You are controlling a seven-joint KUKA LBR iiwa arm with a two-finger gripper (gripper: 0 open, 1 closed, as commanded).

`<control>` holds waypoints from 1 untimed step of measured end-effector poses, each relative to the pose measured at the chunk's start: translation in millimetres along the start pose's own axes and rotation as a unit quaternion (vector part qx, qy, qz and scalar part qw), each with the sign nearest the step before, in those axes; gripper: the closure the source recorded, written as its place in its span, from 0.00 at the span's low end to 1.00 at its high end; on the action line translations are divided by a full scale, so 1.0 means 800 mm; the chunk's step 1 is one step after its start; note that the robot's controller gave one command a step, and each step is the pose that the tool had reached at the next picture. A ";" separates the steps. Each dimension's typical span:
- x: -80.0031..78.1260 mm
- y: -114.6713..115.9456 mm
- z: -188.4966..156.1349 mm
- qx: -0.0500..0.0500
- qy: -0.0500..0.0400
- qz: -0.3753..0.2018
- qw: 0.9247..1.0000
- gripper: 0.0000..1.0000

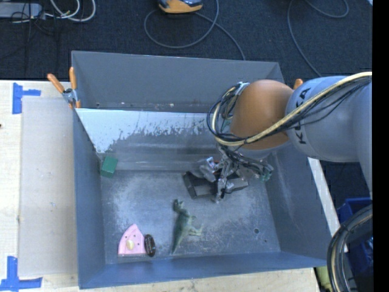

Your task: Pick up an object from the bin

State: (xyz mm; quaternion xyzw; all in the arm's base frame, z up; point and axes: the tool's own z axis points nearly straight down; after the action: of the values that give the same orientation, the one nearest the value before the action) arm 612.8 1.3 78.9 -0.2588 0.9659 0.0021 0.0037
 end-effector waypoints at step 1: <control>0.000 0.000 0.000 0.000 0.000 0.000 1.000 1.00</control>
Offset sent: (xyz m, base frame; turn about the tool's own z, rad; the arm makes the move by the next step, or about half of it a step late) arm 0.0000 0.0000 0.0000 0.0000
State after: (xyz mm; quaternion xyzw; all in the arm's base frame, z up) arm 612.8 1.4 78.8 -0.2586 0.9660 0.0021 0.0037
